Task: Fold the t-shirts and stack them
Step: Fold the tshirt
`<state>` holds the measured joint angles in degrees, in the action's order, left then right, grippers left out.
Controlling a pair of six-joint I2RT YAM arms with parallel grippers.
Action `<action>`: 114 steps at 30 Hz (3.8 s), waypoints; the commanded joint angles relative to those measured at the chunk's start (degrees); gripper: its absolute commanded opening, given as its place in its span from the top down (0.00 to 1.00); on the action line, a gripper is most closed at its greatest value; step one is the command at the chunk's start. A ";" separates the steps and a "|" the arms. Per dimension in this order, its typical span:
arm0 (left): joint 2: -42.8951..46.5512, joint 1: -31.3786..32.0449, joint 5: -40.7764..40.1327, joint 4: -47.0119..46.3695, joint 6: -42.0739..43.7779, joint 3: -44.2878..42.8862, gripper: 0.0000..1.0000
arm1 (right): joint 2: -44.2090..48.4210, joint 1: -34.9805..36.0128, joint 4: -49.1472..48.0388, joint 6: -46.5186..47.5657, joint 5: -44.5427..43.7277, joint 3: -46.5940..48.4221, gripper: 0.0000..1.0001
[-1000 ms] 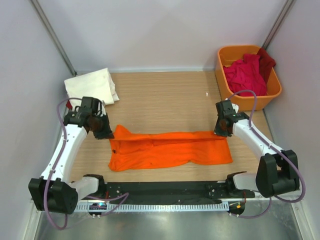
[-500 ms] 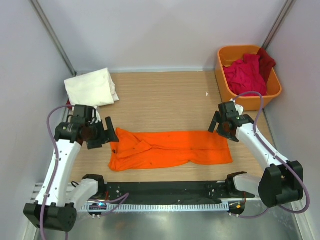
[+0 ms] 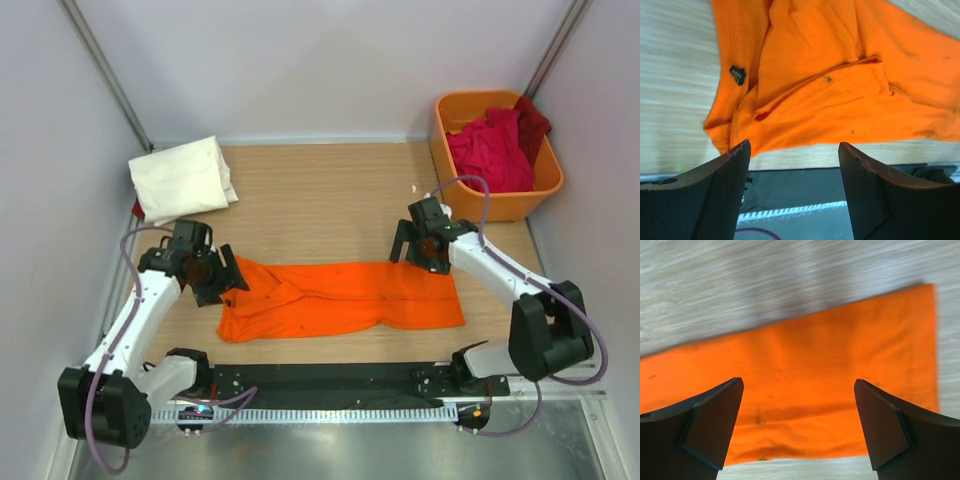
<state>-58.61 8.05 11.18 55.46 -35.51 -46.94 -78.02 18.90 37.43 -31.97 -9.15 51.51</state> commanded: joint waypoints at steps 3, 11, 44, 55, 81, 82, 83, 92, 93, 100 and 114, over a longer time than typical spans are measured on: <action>-5.62 5.20 -6.52 -11.58 -5.45 1.93 0.28 | -4.24 2.81 -8.32 -2.49 2.90 -2.98 0.00; -21.44 10.40 -10.83 -22.93 -9.05 7.73 0.28 | -5.92 5.36 -12.38 -4.86 3.78 -9.31 0.00; -68.41 15.41 1.83 -8.54 8.35 -81.82 0.00 | 15.88 45.88 12.47 -38.08 -16.33 -3.53 0.00; -56.54 17.79 -1.07 -9.83 9.58 -72.34 0.00 | 23.86 45.97 20.31 -40.37 -20.02 0.53 0.00; -47.74 15.59 -22.51 -10.73 11.51 -62.57 0.00 | 37.42 45.97 19.63 -40.91 -22.59 -8.52 0.00; -47.22 15.50 -22.78 -10.73 11.43 -62.40 0.00 | 36.72 45.97 18.13 -38.72 -21.97 -8.61 0.00; -46.69 15.50 -23.22 -10.81 11.51 -62.22 0.00 | 34.88 45.97 14.81 -37.05 -22.05 -8.62 0.00; -44.14 15.50 -26.12 -13.19 12.21 -59.59 0.00 | 14.50 31.06 -5.34 -15.61 -8.15 0.69 0.00; -44.05 15.50 -26.47 -13.19 12.39 -59.50 0.00 | 10.12 28.24 -6.83 -13.93 -5.30 2.44 0.00; -43.08 15.50 -27.97 -13.36 13.01 -59.15 0.00 | -12.11 16.80 -12.11 -0.39 4.48 20.98 0.00; -41.24 15.33 -29.81 -14.06 13.89 -58.36 0.00 | -54.07 5.63 -16.77 0.76 21.80 57.55 0.21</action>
<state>-103.07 23.70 -16.99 43.92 -22.52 -105.54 -128.68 24.32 21.67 -31.97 7.88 103.37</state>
